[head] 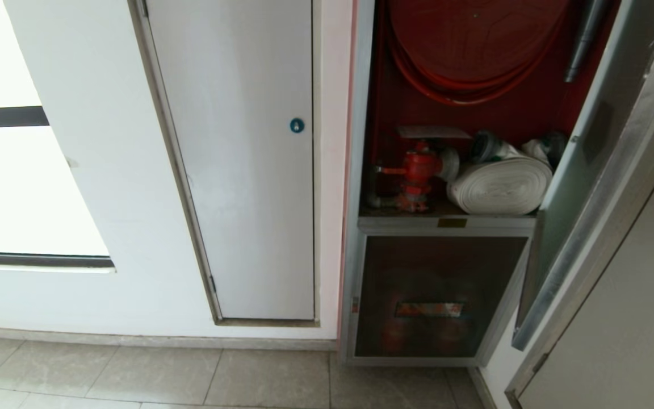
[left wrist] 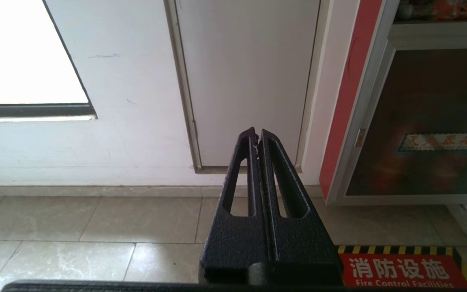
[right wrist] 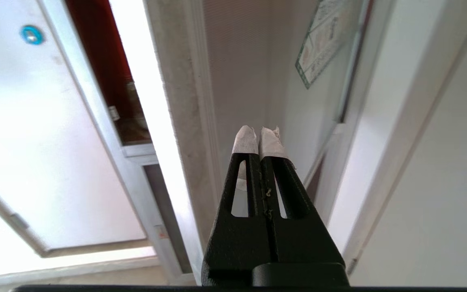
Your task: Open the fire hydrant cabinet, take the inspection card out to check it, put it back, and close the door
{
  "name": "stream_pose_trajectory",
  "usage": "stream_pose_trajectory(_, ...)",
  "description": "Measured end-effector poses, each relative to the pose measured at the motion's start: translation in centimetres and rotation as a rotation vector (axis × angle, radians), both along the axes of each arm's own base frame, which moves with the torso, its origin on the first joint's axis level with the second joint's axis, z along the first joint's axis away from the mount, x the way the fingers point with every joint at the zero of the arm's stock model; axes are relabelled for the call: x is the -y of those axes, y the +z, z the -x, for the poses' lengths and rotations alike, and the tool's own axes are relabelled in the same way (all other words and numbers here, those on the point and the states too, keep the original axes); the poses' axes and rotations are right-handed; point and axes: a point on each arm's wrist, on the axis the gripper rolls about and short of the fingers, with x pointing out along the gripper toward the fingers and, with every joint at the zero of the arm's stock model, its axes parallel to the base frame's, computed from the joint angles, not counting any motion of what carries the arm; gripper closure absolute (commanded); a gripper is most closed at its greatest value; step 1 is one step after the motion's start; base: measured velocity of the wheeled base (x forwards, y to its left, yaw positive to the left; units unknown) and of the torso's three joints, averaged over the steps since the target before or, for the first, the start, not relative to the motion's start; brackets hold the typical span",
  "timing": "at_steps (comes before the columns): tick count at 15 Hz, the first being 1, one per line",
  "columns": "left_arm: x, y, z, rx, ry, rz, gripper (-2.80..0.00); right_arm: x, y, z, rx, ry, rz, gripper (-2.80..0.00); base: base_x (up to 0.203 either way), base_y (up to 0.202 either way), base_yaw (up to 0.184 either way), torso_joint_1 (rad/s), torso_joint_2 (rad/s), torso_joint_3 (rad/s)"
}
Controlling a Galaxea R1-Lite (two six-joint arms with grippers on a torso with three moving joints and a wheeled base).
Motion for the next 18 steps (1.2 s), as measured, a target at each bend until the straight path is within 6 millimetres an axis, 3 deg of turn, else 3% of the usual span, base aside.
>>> stream_pose_trajectory(8,0.0,0.0,0.0,0.0,0.0,0.0,0.0,-2.5,0.9,-6.0,-0.034,0.349,-0.111,0.0,0.0,0.0,0.0,0.0,0.0,0.0)
stream_pose_trajectory(13,0.0,0.0,0.0,0.0,0.0,0.0,0.0,-4.2,1.4,-12.7,-0.046,0.463,-0.151,0.0,0.0,0.0,0.0,0.0,0.0,0.0)
stream_pose_trajectory(18,0.0,0.0,0.0,0.0,0.0,-0.001,0.0,-5.7,0.7,-20.7,-0.027,0.502,-0.146,0.0,0.0,0.0,0.0,0.0,0.0,0.0)
